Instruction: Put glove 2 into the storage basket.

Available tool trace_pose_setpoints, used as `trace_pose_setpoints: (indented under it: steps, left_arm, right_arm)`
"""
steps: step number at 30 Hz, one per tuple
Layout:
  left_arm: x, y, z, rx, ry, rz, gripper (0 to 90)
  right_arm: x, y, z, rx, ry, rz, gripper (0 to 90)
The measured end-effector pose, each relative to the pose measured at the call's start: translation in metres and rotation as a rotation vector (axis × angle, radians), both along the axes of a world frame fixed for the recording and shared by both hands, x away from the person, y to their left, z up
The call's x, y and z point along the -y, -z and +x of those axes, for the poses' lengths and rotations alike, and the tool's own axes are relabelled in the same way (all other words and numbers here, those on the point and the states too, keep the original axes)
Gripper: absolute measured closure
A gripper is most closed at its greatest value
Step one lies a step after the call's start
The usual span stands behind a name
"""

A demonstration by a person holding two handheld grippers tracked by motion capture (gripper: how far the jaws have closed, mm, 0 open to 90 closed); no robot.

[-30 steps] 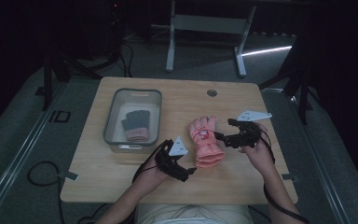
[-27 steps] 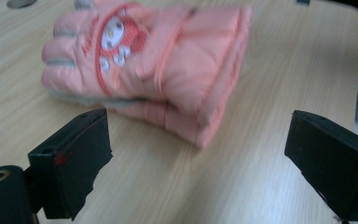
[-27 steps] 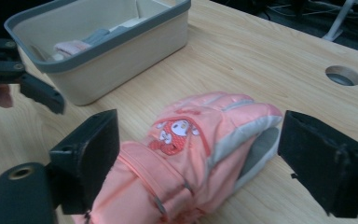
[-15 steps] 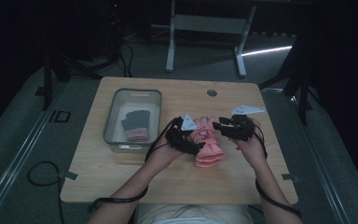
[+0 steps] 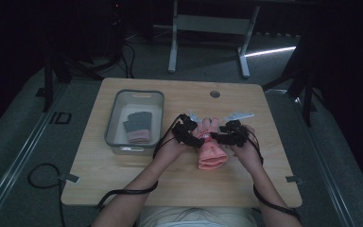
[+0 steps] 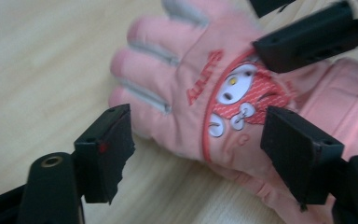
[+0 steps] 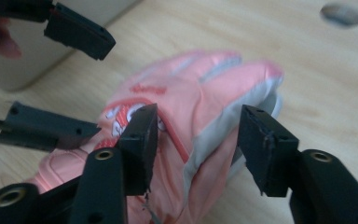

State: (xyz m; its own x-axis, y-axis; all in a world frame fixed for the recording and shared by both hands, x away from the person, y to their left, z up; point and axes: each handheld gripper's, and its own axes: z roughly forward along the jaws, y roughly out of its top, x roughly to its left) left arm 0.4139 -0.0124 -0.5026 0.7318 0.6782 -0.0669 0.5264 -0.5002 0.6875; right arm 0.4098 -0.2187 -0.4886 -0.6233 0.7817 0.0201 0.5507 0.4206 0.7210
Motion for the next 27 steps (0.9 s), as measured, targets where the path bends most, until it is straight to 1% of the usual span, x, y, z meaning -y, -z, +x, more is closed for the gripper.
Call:
trace_pose_setpoints:
  steps: [1, 2, 3, 4, 5, 6, 7, 9, 10, 12, 14, 15, 16, 17, 18, 19, 20, 21, 23, 27]
  left_arm:
    - [0.0, 0.006, 0.004, -0.041, -0.007, -0.016, 23.8]
    - [0.0, 0.01, 0.006, -0.064, -0.012, -0.023, 23.8]
    - [0.0, 0.013, 0.008, -0.08, -0.006, -0.024, 23.8]
    - [0.0, 0.019, 0.011, -0.112, -0.007, -0.037, 24.3]
    - [0.0, 0.024, 0.013, -0.129, -0.007, -0.041, 25.4]
    - [0.0, 0.028, 0.015, -0.153, -0.005, -0.055, 26.0]
    - [-0.002, 0.031, 0.017, -0.173, -0.01, -0.076, 27.1]
    - [-0.003, 0.035, 0.019, -0.199, -0.011, -0.104, 29.8]
    - [-0.003, 0.038, 0.02, -0.22, -0.019, -0.128, 30.8]
    - [-0.004, 0.042, 0.023, -0.256, -0.012, -0.16, 34.5]
    - [-0.003, 0.044, 0.027, -0.286, -0.002, -0.177, 37.5]
    - [-0.002, 0.044, 0.028, -0.296, -0.001, -0.178, 39.7]
    - [-0.002, 0.044, 0.028, -0.302, 0.009, -0.178, 42.0]
    - [-0.001, 0.044, 0.028, -0.307, 0.017, -0.183, 48.3]
    - [-0.001, 0.044, 0.028, -0.307, 0.017, -0.183, 51.8]
    - [0.001, 0.042, 0.027, -0.3, 0.023, -0.178, 59.3]
    - [0.003, 0.041, 0.026, -0.286, 0.03, -0.163, 64.2]
    - [0.003, 0.039, 0.025, -0.283, 0.033, -0.155, 67.7]
    - [0.004, 0.037, 0.023, -0.271, 0.033, -0.151, 71.9]
    - [0.005, 0.033, 0.019, -0.247, 0.02, -0.146, 74.1]
  right_arm:
    - [0.002, 0.007, 0.003, -0.029, 0.001, -0.019, 43.4]
    - [0.003, 0.01, 0.004, -0.041, 0.001, -0.027, 42.3]
    - [0.005, 0.015, 0.007, -0.061, -0.001, -0.034, 40.7]
    - [0.005, 0.018, 0.008, -0.074, -0.001, -0.038, 38.6]
    - [0.007, 0.023, 0.011, -0.092, -0.005, -0.039, 38.4]
    - [0.008, 0.027, 0.013, -0.11, -0.01, -0.025, 38.5]
    - [0.008, 0.03, 0.015, -0.128, -0.009, -0.013, 39.3]
    - [0.009, 0.034, 0.018, -0.157, -0.026, 0.019, 46.3]
    - [0.009, 0.035, 0.018, -0.164, -0.028, 0.026, 48.4]
    - [0.008, 0.036, 0.019, -0.177, -0.033, 0.034, 52.1]
    - [0.008, 0.037, 0.021, -0.195, -0.028, 0.044, 55.0]
    - [0.009, 0.037, 0.021, -0.193, -0.032, 0.044, 56.1]
    - [0.008, 0.038, 0.021, -0.196, -0.028, 0.051, 57.6]
    - [0.008, 0.038, 0.02, -0.196, -0.025, 0.053, 59.1]
    - [0.008, 0.038, 0.02, -0.196, -0.025, 0.053, 59.1]
    - [0.007, 0.038, 0.019, -0.188, -0.019, 0.058, 61.2]
    - [0.007, 0.038, 0.019, -0.185, -0.014, 0.064, 62.4]
    - [0.006, 0.038, 0.018, -0.179, -0.01, 0.066, 63.0]
    - [0.006, 0.037, 0.017, -0.176, -0.009, 0.076, 64.6]
    - [0.004, 0.033, 0.014, -0.154, -0.007, 0.067, 66.4]
